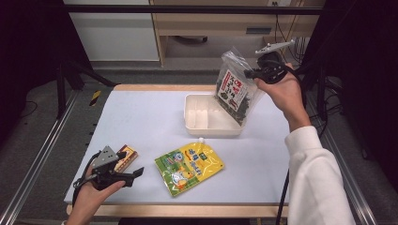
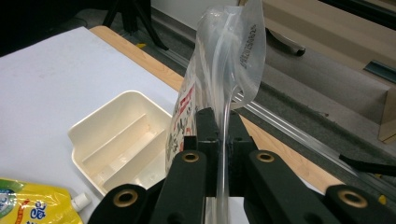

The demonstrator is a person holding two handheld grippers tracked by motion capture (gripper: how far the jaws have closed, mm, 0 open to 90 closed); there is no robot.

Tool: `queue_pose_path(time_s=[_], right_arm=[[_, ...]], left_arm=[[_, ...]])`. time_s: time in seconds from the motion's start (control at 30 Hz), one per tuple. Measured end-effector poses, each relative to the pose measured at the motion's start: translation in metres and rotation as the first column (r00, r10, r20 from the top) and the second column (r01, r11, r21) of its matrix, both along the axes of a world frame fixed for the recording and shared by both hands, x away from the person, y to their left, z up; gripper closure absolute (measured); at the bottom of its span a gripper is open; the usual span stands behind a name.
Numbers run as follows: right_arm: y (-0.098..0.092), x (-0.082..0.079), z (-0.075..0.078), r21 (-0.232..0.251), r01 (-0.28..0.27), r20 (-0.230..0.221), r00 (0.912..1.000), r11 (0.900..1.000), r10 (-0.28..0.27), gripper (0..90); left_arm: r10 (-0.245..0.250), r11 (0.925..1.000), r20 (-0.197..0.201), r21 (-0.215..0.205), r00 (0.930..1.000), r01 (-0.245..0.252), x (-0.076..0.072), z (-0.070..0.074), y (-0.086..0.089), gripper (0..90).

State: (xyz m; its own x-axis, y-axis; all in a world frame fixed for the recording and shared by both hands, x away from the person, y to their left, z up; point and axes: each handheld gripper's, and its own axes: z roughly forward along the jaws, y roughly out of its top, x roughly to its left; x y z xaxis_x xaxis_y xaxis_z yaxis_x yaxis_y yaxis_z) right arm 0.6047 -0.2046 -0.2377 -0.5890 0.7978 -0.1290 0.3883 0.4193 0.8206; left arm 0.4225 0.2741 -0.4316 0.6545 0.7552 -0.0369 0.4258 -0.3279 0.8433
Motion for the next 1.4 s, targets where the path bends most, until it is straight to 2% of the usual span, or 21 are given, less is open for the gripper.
queue_pose_path(time_s=[0.13, 0.5, 1.0, 1.2, 1.4], right_arm=[[0.003, -0.002, 0.000, -0.015, -0.006, 0.004, 1.0000, 1.000, 0.006, 88.0], [0.003, -0.002, -0.001, -0.018, 0.001, -0.003, 1.0000, 1.000, -0.001, 88.2], [-0.001, 0.000, 0.003, -0.001, 0.034, 0.037, 0.9987, 0.999, -0.034, 88.4], [0.005, 0.002, -0.004, -0.019, 0.023, 0.035, 0.9991, 1.000, -0.022, 88.3], [0.012, 0.006, -0.017, -0.033, 0.006, 0.006, 1.0000, 0.999, -0.006, 88.1]], left_arm=[[-0.002, 1.0000, -0.002, 0.001, 1.0000, 0.002, 0.000, 0.000, -0.001, 7.3], [-0.008, 1.0000, -0.006, 0.004, 1.0000, 0.008, 0.000, -0.001, -0.002, 7.3], [-0.005, 1.0000, -0.006, 0.002, 1.0000, 0.005, 0.000, -0.001, -0.001, 7.3], [-0.009, 0.9999, -0.008, 0.007, 0.9999, 0.009, 0.000, -0.001, -0.001, 7.3], [-0.009, 0.9999, -0.009, 0.009, 0.9999, 0.009, 0.000, -0.001, -0.001, 7.3]])
